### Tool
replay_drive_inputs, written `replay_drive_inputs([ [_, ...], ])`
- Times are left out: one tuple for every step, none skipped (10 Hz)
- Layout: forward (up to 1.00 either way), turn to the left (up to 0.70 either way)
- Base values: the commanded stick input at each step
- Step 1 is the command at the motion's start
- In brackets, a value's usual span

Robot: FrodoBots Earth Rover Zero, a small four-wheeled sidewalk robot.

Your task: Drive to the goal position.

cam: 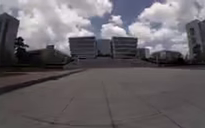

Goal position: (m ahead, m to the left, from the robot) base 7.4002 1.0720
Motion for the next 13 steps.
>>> replay_drive_inputs([
  [0.7,0.0],
  [0.7,0.0],
  [0.7,0.0],
  [0.7,0.0],
  [0.7,0.0],
  [0.7,0.02],
  [0.7,0.18],
  [0.7,0.34],
  [0.7,0.18],
  [0.7,0.0],
  [0.7,0.0],
  [0.7,0.0],
  [0.7,0.0],
])
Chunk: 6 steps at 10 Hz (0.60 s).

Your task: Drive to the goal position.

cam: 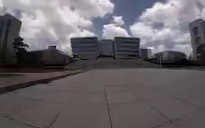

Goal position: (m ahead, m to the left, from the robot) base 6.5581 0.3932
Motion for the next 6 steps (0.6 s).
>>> replay_drive_inputs([
  [0.7,0.0],
  [0.7,0.0],
  [0.7,0.0],
  [0.7,0.0],
  [0.7,0.0],
  [0.7,0.0],
])
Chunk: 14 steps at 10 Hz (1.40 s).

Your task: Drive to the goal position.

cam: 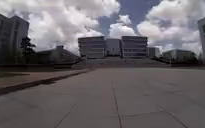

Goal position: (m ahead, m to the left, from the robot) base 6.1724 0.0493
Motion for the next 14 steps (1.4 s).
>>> replay_drive_inputs([
  [0.7,0.0],
  [0.7,0.0],
  [0.7,0.0],
  [0.7,0.0],
  [0.7,0.0],
  [0.7,0.0],
  [0.7,0.0],
  [0.7,0.0],
  [0.7,0.0],
  [0.7,0.0],
  [0.7,0.0],
  [0.7,0.0],
  [0.7,0.0],
  [0.7,0.0],
])
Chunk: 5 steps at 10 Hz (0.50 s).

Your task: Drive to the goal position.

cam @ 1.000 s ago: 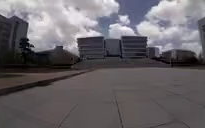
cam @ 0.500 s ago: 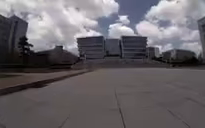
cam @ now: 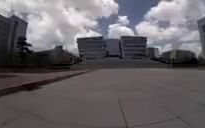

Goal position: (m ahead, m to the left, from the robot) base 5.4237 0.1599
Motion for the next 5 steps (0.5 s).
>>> replay_drive_inputs([
  [0.7,0.0],
  [0.7,0.0],
  [0.7,0.0],
  [0.7,0.0],
  [0.7,0.0],
])
